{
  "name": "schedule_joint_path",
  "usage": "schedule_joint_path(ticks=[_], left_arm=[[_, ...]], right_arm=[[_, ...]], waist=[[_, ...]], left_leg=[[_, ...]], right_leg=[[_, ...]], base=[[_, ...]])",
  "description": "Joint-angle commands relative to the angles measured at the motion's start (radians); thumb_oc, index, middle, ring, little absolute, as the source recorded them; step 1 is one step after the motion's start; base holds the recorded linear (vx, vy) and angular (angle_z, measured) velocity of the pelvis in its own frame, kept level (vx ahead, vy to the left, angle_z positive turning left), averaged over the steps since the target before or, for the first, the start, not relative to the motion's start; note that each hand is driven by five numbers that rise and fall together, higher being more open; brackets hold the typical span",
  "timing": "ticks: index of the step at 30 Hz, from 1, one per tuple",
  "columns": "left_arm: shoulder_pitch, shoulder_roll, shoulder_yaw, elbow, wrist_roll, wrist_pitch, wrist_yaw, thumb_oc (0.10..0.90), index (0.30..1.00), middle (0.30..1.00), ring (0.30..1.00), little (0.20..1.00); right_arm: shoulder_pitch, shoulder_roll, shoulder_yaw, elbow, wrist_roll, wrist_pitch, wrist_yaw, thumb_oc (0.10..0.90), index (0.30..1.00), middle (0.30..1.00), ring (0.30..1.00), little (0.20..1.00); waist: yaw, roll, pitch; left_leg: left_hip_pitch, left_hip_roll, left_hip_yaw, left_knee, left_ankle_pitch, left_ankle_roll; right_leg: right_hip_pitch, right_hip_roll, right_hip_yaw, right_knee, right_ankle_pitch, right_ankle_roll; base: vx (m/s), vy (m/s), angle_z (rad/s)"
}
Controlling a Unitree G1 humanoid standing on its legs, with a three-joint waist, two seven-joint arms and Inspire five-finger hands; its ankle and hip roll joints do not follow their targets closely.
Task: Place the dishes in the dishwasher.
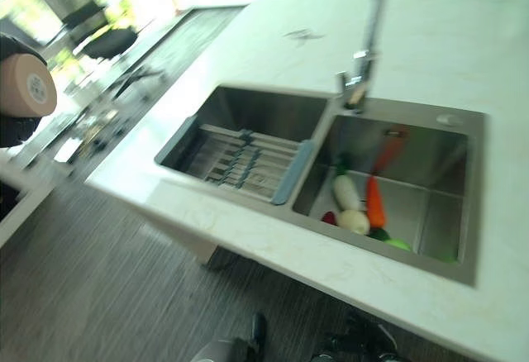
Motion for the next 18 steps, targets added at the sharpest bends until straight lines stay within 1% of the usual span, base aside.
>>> schedule_joint_path(ticks=[1,2,4,5,6,7,8,9,11,12,13,15,16,17,18], left_arm=[[-0.183,-0.079,0.085,0.122,-0.040,-0.004,0.185,0.400,0.300,0.300,0.300,0.300],[-0.177,-0.118,0.072,0.121,-0.028,-0.020,0.206,0.400,0.300,0.300,0.300,0.300],[-0.171,-0.180,0.058,0.111,-0.012,-0.043,0.226,0.400,0.300,0.300,0.300,0.300],[-0.162,-0.214,0.059,0.103,-0.013,-0.070,0.235,0.400,0.300,0.300,0.300,0.300],[-0.160,-0.228,0.061,0.099,-0.014,-0.080,0.234,0.400,0.300,0.300,0.300,0.300],[-0.165,-0.245,0.064,0.092,-0.026,-0.116,0.230,0.400,0.300,0.300,0.300,0.300],[-0.170,-0.245,0.066,0.087,-0.046,-0.142,0.224,0.400,0.300,0.300,0.300,0.300],[-0.174,-0.247,0.066,0.089,-0.064,-0.165,0.215,0.400,0.300,0.300,0.300,0.300],[-0.177,-0.267,0.054,0.073,-0.071,-0.186,0.173,0.400,0.300,0.300,0.300,0.300],[-0.179,-0.280,0.041,0.062,-0.076,-0.197,0.154,0.400,0.300,0.300,0.300,0.300],[-0.183,-0.295,0.021,0.053,-0.077,-0.210,0.136,0.400,0.300,0.300,0.300,0.300],[-0.197,-0.328,-0.019,0.034,-0.080,-0.223,0.120,0.400,0.300,0.300,0.300,0.300],[-0.252,-0.377,-0.110,0.023,-0.051,-0.272,0.125,0.400,0.300,0.300,0.300,0.300],[-0.272,-0.388,-0.135,0.025,-0.014,-0.291,0.131,0.400,0.300,0.300,0.300,0.300],[-0.332,-0.399,-0.203,0.024,0.072,-0.321,0.143,0.400,0.300,0.300,0.300,0.300]], right_arm=[[-0.031,-0.037,-0.007,-0.099,0.042,-0.021,-0.109,0.800,0.900,0.900,0.900,0.900],[-0.026,-0.032,-0.016,-0.102,0.051,-0.018,-0.125,0.800,0.900,0.900,0.900,0.900],[-0.015,-0.023,-0.035,-0.094,0.037,-0.030,-0.146,0.800,0.900,0.900,0.900,0.900],[-0.004,-0.019,-0.052,-0.081,0.026,-0.047,-0.160,0.800,0.900,0.900,0.900,0.900],[0.000,-0.018,-0.062,-0.071,0.016,-0.057,-0.165,0.800,0.900,0.900,0.900,0.900],[0.005,-0.011,-0.079,-0.053,0.020,-0.071,-0.183,0.800,0.900,0.900,0.900,0.900],[0.008,-0.002,-0.098,-0.039,0.022,-0.080,-0.196,0.800,0.900,0.900,0.900,0.900],[0.007,0.003,-0.108,-0.033,0.023,-0.080,-0.215,0.800,0.900,0.900,0.900,0.900],[0.003,0.023,-0.135,-0.030,0.038,-0.071,-0.250,0.800,0.900,0.900,0.900,0.900],[0.001,0.034,-0.146,-0.032,0.052,-0.075,-0.265,0.800,0.900,0.900,0.900,0.900],[0.001,0.046,-0.153,-0.039,0.060,-0.077,-0.276,0.800,0.900,0.900,0.900,0.900],[0.009,0.067,-0.168,-0.060,0.057,-0.087,-0.296,0.800,0.900,0.900,0.900,0.900],[0.027,0.088,-0.171,-0.079,0.040,-0.101,-0.353,0.800,0.900,0.900,0.900,0.900],[0.032,0.090,-0.170,-0.076,0.046,-0.102,-0.376,0.800,0.900,0.900,0.900,0.900],[0.042,0.082,-0.187,-0.066,0.090,-0.095,-0.391,0.800,0.900,0.900,0.900,0.900]], waist=[[-0.098,0.006,0.014],[-0.101,-0.007,0.010],[-0.105,-0.021,-0.004],[-0.108,-0.024,-0.014],[-0.112,-0.022,-0.019],[-0.122,-0.015,-0.027],[-0.131,-0.013,-0.030],[-0.132,-0.013,-0.029],[-0.116,-0.019,-0.017],[-0.110,-0.023,-0.010],[-0.105,-0.024,-0.005],[-0.108,-0.024,0.004],[-0.148,-0.020,0.010],[-0.166,-0.019,0.009],[-0.201,-0.026,0.003]], left_leg=[[0.087,0.103,0.046,0.179,-0.226,0.005],[0.124,0.095,0.053,0.179,-0.239,0.020],[0.192,0.088,0.051,0.179,-0.234,0.032],[0.233,0.088,0.058,0.179,-0.235,0.034],[0.248,0.088,0.064,0.179,-0.244,0.036],[0.255,0.083,0.095,0.179,-0.323,0.051],[0.263,0.076,0.111,0.179,-0.361,0.062],[0.270,0.062,0.108,0.179,-0.384,0.066],[0.271,0.012,0.077,0.179,-0.418,0.090],[0.274,0.000,0.077,0.179,-0.426,0.103],[0.275,-0.012,0.074,0.179,-0.434,0.118],[0.277,-0.035,0.050,0.179,-0.443,0.145],[0.256,-0.060,-0.003,0.179,-0.430,0.186],[0.252,-0.068,-0.029,0.179,-0.429,0.196],[0.254,-0.089,-0.077,0.179,-0.430,0.205]], right_leg=[[0.088,-0.071,0.048,-0.077,-0.013,0.173],[0.085,-0.085,0.046,-0.077,-0.002,0.171],[0.081,-0.102,0.039,-0.077,0.013,0.163],[0.080,-0.120,0.027,-0.077,0.026,0.165],[0.078,-0.129,0.019,-0.077,0.036,0.169],[0.068,-0.154,-0.002,-0.077,0.072,0.195],[0.063,-0.176,-0.008,-0.077,0.102,0.216],[0.062,-0.193,-0.006,-0.077,0.125,0.233],[0.075,-0.233,0.003,-0.077,0.174,0.254],[0.086,-0.249,0.000,-0.077,0.186,0.257],[0.100,-0.258,0.000,-0.077,0.193,0.253],[0.122,-0.254,0.029,-0.077,0.209,0.245],[0.122,-0.176,0.142,-0.077,0.224,0.210],[0.120,-0.120,0.194,-0.077,0.187,0.201],[0.125,0.016,0.260,-0.077,0.084,0.177]], base=[[-0.24,0.206,1.06],[-0.22,0.231,1.03],[-0.18,0.306,0.91],[-0.16,0.376,0.87],[-0.19,0.516,0.93],[-0.15,0.516,1.23],[-0.13,0.562,1.25],[-0.03,0.448,1.44],[0.01,0.414,1.32],[-0.01,0.400,0.75],[-0.02,0.383,0.39],[-0.01,0.362,0.55],[0.02,0.320,0.80],[0.16,0.330,2.18],[0.23,0.144,2.11]])
